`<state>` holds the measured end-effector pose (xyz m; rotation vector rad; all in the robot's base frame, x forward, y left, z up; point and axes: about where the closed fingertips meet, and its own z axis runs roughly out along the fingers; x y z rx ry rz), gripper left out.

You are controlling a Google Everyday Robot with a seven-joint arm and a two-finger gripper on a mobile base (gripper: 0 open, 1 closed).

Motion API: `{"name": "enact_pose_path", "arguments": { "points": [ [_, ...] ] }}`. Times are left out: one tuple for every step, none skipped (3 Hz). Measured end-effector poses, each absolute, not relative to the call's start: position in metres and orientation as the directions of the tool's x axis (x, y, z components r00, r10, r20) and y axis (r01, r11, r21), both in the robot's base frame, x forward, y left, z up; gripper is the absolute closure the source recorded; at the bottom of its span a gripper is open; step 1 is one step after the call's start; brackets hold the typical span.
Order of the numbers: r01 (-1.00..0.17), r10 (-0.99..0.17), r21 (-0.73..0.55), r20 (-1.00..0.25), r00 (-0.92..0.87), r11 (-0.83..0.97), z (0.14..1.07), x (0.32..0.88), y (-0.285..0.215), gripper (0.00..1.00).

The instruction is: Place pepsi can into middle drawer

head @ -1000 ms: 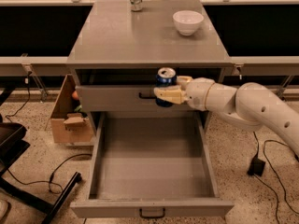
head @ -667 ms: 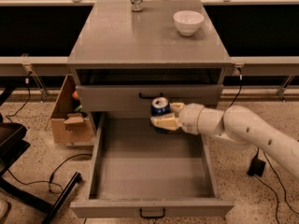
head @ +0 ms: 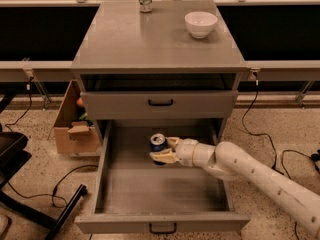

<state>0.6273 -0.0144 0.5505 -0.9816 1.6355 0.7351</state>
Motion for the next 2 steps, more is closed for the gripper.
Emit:
{"name": "enact_pose_path", "arguments": {
  "points": [
    [-0.901, -0.21, 0.021, -0.97, -0.124, 0.434, 0.507, 0.63, 0.016, 1.0],
    [-0.917, -0.175, 0.078, -0.972, -0.157, 0.39, 0.462, 0.626, 0.053, 1.0]
  ]
}}
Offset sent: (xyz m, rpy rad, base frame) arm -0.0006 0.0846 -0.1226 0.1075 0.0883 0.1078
